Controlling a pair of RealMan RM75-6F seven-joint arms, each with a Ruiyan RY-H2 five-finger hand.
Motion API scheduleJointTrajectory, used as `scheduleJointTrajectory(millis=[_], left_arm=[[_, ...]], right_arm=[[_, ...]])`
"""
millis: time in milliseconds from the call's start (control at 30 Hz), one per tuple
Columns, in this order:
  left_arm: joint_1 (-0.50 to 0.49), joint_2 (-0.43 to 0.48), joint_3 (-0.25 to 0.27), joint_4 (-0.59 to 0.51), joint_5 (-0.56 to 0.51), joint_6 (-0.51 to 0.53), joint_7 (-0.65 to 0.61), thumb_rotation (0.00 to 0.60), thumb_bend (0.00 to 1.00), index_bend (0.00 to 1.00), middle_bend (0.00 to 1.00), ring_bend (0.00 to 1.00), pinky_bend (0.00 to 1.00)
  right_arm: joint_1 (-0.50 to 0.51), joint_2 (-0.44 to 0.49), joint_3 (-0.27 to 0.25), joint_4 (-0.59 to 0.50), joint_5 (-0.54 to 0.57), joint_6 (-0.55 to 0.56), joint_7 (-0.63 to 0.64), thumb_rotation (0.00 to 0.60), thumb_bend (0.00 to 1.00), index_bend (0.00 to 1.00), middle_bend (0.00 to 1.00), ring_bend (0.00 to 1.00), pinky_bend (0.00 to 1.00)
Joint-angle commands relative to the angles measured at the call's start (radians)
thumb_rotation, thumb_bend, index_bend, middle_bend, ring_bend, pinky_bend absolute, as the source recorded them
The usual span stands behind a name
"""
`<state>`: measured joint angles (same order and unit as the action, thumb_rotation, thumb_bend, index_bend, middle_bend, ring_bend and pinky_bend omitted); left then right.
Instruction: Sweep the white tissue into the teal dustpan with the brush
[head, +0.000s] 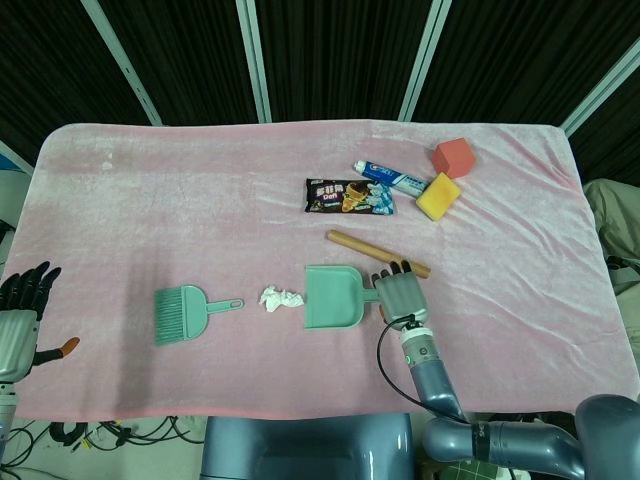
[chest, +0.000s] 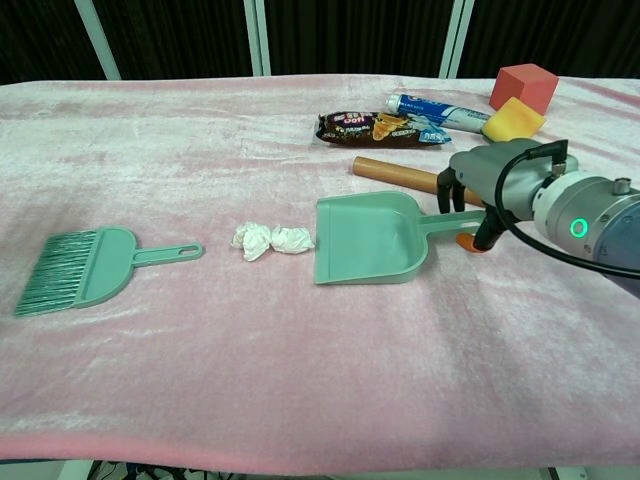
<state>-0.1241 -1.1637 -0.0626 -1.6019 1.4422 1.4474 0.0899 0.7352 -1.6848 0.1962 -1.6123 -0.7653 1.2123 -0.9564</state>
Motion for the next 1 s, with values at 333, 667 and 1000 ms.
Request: scheduleJointTrajectory(millis=[333,667,1000], left_arm=[[-0.001,-0.001,-0.001,0.001,0.000,0.001,-0.003,0.600,0.00,0.00,0.00,0.00,0.01],[-0.007,0.000,0.002,-0.012,0.008,-0.006,0.013,0.600,0.00,0.02,0.00,0.00,0.04],[-0.059,0.009,-0.021,-0.102,-0.003,-0.064,0.067,0.600,0.00,0.05,0.00,0.00,0.04]], right_arm=[[0.006,0.004,-0.018,0.001,-0.005,0.003,0.007,0.600,0.49,0.61,0.51,0.26,0.17],[0.017,0.052,-0.048,-0.057,-0.042,0.003,-0.019,0.600,0.50,0.65,0.56,0.32,0.17],[0.018,0.102,-0.055,-0.110,-0.044,-0.004,-0.006,0.600,0.50,0.66,0.57,0.34,0.17]])
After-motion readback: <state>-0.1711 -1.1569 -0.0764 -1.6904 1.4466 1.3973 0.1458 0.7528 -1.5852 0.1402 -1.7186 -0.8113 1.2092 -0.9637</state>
